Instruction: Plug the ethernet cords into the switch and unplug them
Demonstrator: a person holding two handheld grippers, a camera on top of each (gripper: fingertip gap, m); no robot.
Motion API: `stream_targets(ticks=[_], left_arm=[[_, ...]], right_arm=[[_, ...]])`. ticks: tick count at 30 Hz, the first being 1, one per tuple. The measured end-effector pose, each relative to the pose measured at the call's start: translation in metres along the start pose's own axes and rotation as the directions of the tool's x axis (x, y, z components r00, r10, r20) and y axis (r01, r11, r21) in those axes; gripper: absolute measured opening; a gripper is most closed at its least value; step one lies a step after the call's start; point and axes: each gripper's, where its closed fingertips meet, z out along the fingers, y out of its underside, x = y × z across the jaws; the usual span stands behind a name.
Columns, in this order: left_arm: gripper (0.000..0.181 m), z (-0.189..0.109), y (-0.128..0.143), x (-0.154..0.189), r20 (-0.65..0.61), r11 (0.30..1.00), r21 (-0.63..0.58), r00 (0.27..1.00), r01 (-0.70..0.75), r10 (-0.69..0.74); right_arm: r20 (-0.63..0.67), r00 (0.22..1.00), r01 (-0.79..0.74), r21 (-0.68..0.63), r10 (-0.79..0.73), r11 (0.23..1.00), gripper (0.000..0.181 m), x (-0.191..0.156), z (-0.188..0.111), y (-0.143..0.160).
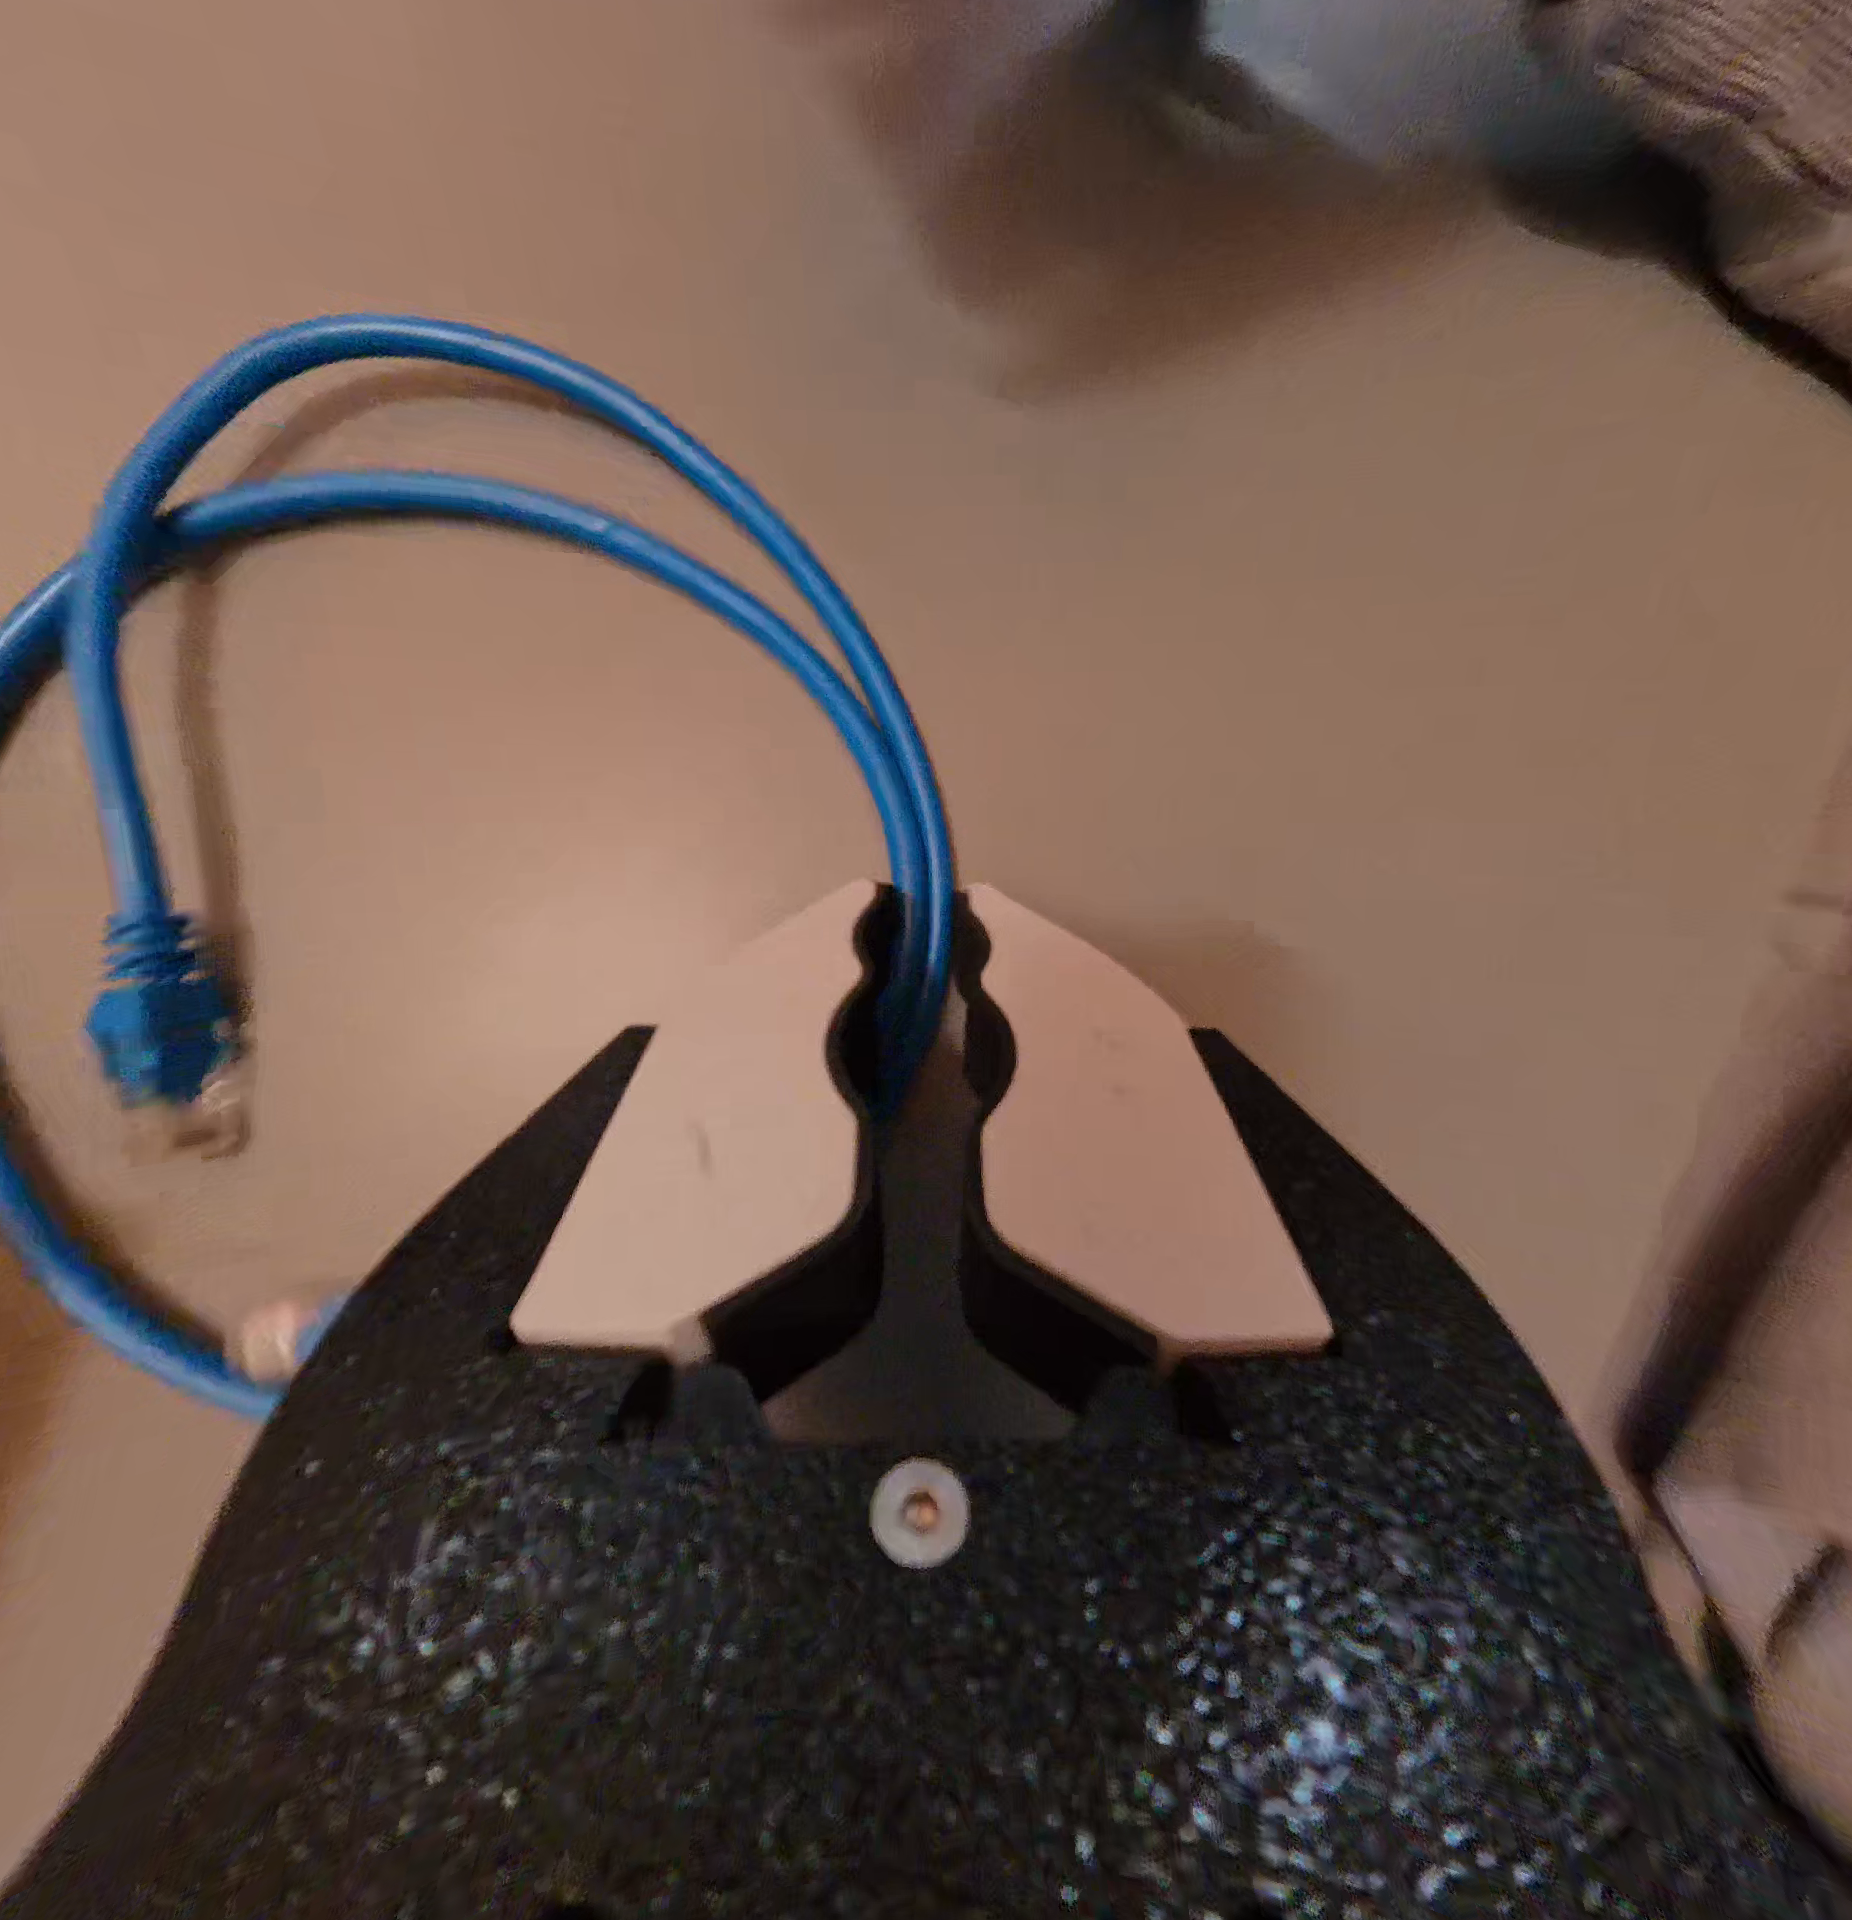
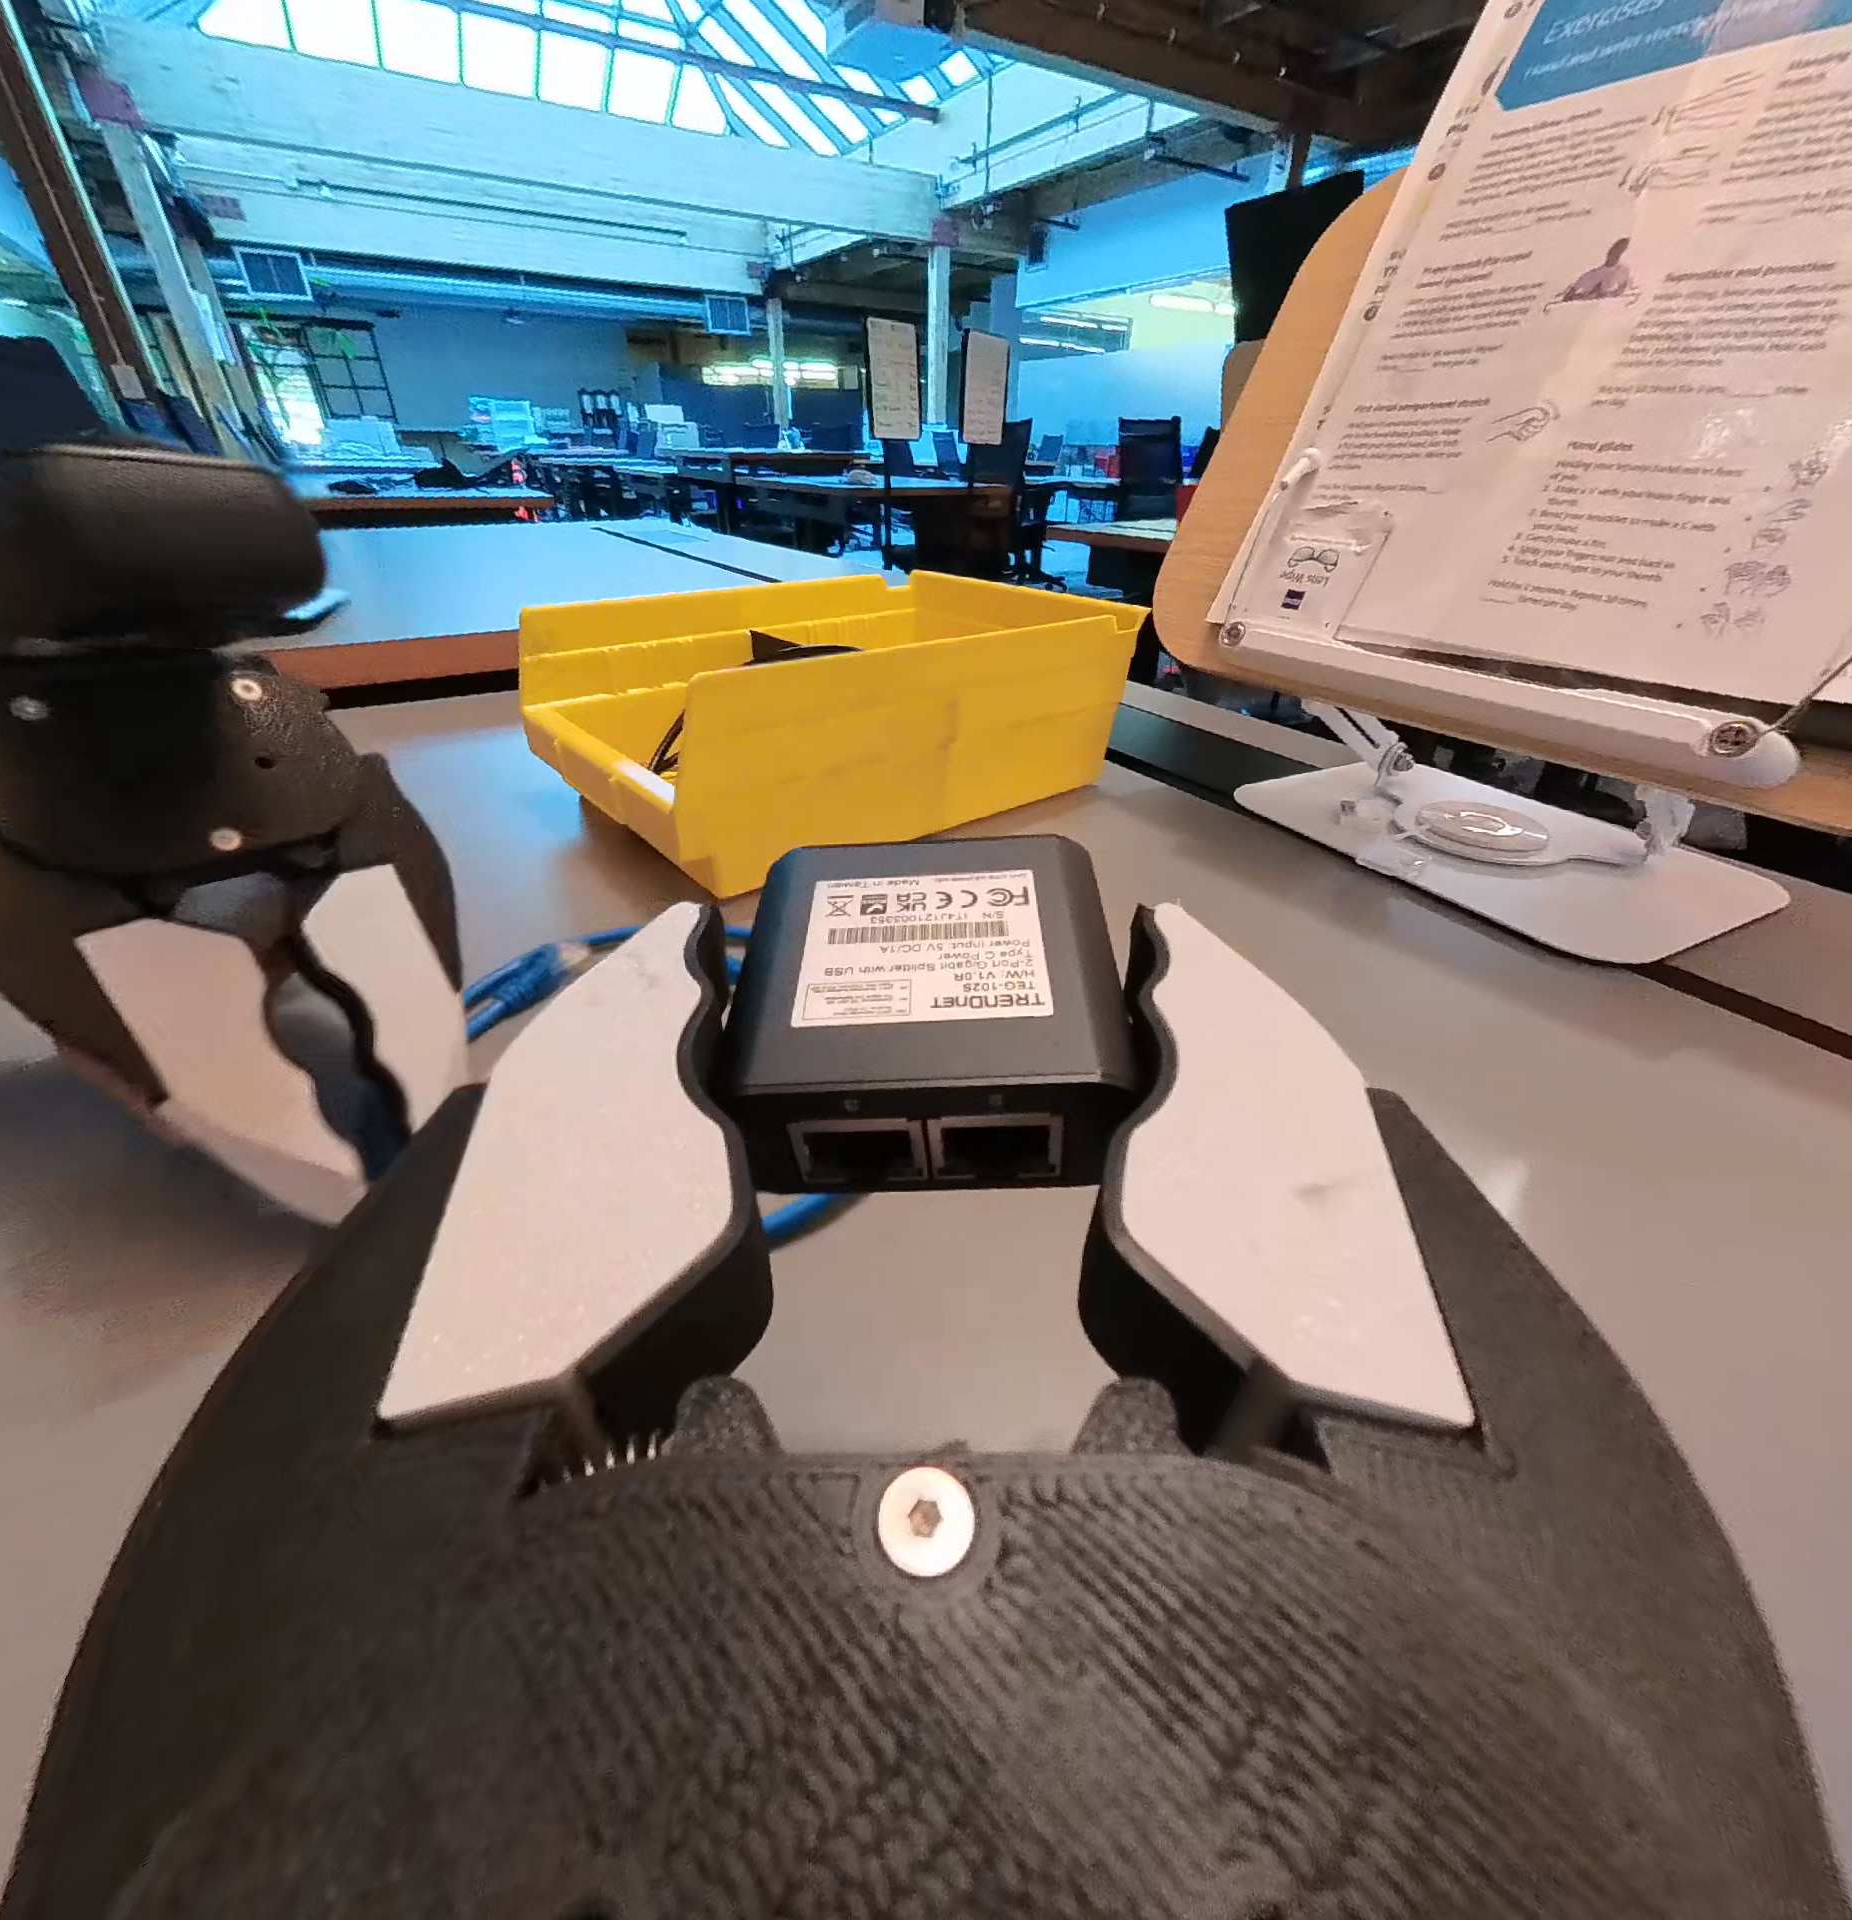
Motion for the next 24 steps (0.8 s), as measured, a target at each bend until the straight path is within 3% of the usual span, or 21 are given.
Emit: stream_targets(ticks=[1,3,5,7,9,11,14,16,18,21,24], left_arm=[[0.01,-0.001,0.001,0.009,-0.059,0.998,0.0,0.996,-0.068,0.068],[0.009,-0.005,0.008,0.023,-0.116,0.968,0.013,0.961,-0.25,0.25],[0.01,-0.014,0.021,0.034,-0.178,0.937,0.016,0.922,-0.348,0.345],[0.012,-0.027,0.033,0.04,-0.231,0.934,0.028,0.907,-0.357,0.353],[0.023,-0.044,0.033,0.035,-0.199,0.942,0.085,0.921,-0.324,0.335],[0.036,-0.062,0.028,0.027,-0.173,0.963,0.138,0.952,-0.23,0.252],[0.032,-0.073,0.02,-0.012,-0.02,0.986,0.165,1.0,0.019,-0.016],[0.031,-0.067,0.026,-0.035,0.052,0.954,0.121,0.958,0.273,-0.281],[0.03,-0.058,0.028,-0.041,0.043,0.887,0.103,0.889,0.449,-0.455],[0.029,-0.046,0.028,-0.045,0.069,0.843,0.092,0.841,0.53,-0.536],[0.026,-0.042,0.025,-0.049,0.139,0.863,0.089,0.851,0.498,-0.506]], right_arm=[[-0.005,1.0,-0.009,0.008,0.009,1.0,0.075,0.002,-0.001,-0.001],[-0.007,1.0,-0.022,0.02,0.022,1.0,0.075,0.003,-0.002,-0.002],[-0.018,1.0,-0.022,0.016,0.023,1.0,0.075,0.006,-0.003,-0.002],[-0.007,1.0,-0.018,0.011,0.018,1.0,0.075,0.004,-0.003,-0.001],[-0.011,1.0,-0.013,0.006,0.013,1.0,0.075,0.004,-0.002,-0.001],[-0.004,1.0,-0.012,0.0,0.012,1.0,0.075,0.003,-0.001,0.0],[-0.004,1.0,-0.015,0.001,0.015,1.0,0.075,0.003,-0.001,0.0],[0.019,1.0,-0.019,0.014,0.019,1.0,0.075,0.001,-0.002,-0.002],[0.066,0.997,-0.041,0.047,0.038,0.998,0.075,-0.005,-0.004,-0.005],[0.199,0.978,-0.085,0.106,0.063,0.991,0.075,-0.02,-0.009,-0.013],[0.344,0.935,-0.153,0.182,0.083,0.971,0.075,-0.036,-0.017,-0.026]])
